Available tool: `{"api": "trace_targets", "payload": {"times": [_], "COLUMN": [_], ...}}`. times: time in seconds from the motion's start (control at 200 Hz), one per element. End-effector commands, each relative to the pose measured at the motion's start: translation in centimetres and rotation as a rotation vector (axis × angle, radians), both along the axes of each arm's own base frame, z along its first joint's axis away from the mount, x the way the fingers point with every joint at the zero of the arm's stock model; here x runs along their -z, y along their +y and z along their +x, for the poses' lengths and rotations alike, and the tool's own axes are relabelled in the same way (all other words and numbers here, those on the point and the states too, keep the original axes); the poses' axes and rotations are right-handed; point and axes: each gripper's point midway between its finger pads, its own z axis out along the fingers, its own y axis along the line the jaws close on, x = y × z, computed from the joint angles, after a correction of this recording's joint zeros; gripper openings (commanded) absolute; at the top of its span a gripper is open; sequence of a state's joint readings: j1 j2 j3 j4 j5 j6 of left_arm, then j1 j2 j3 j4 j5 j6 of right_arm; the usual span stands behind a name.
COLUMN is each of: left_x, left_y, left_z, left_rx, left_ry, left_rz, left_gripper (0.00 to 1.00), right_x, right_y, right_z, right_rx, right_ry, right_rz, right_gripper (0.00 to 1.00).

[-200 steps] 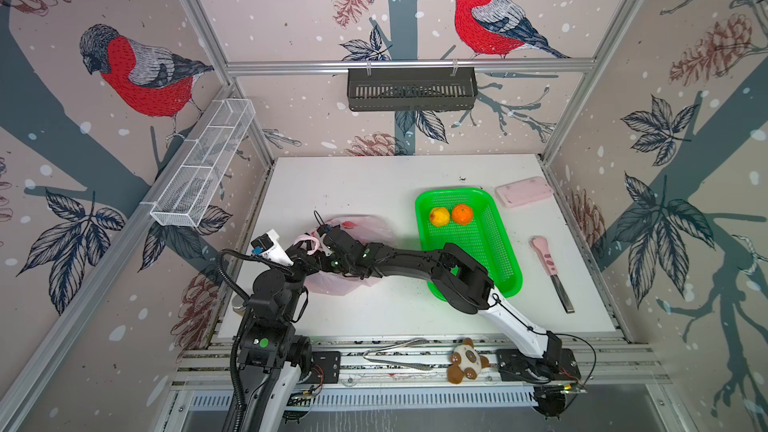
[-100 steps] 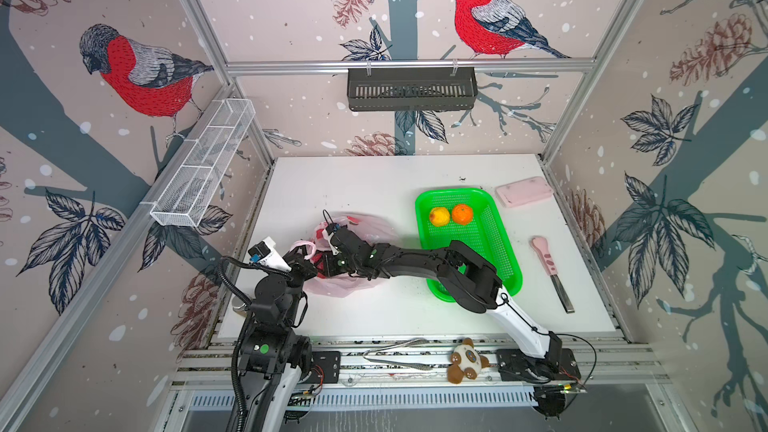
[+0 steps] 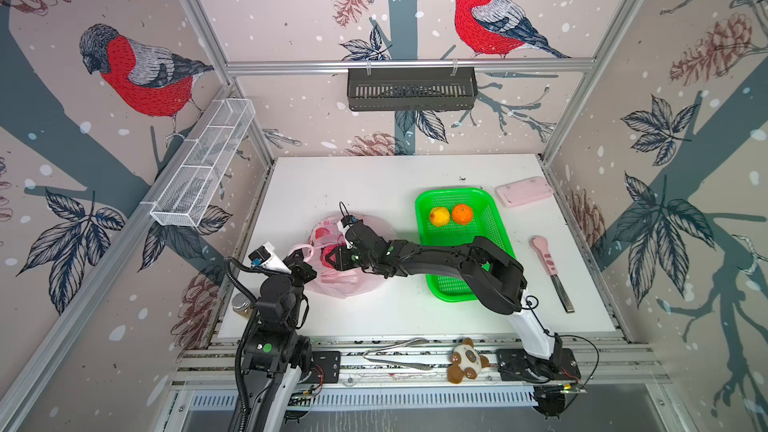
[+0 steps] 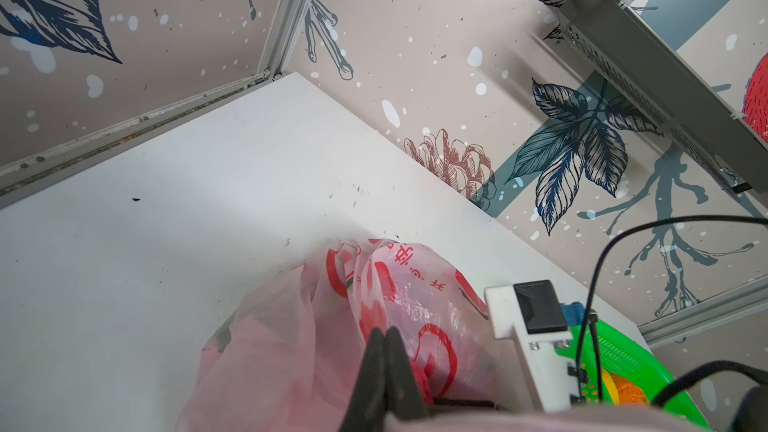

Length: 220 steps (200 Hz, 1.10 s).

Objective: Untie the knot of the plastic bag and take out the fruit
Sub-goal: 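Grasp the red fruit in the bag and lift it toward the basket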

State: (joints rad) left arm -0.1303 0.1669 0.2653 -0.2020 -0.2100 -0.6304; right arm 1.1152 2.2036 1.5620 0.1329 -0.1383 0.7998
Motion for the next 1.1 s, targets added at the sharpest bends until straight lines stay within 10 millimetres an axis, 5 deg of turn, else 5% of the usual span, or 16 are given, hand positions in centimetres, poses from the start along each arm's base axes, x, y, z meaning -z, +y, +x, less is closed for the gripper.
{"api": "trace_targets", "payload": {"times": [0.0,0.615,1.096], "left_x": [0.3,-0.6,-1.3], "left_y": [0.3,-0.4,-0.4], "left_z": [0.0,0.9,1.1], "left_rx": [-0.017,0.012,0.012], "left_ry": [-0.001,-0.063,-0.087], "left_rz": [-0.007,-0.031,-0.032], "left_gripper": [0.00,0.00,0.00], "right_x": [-1.9,-4.6,-8.2], "right_y": [-0.1,-4.0,-7.4], "right_z": [0.6,-1.4,-0.6], "right_rx": [0.004,-0.059,0.026], "right_ry": [-0.045,-0.106,-0.186], "right_rz": [0.037,-0.054,-0.104], "right_gripper": [0.25,0.26,0.25]}}
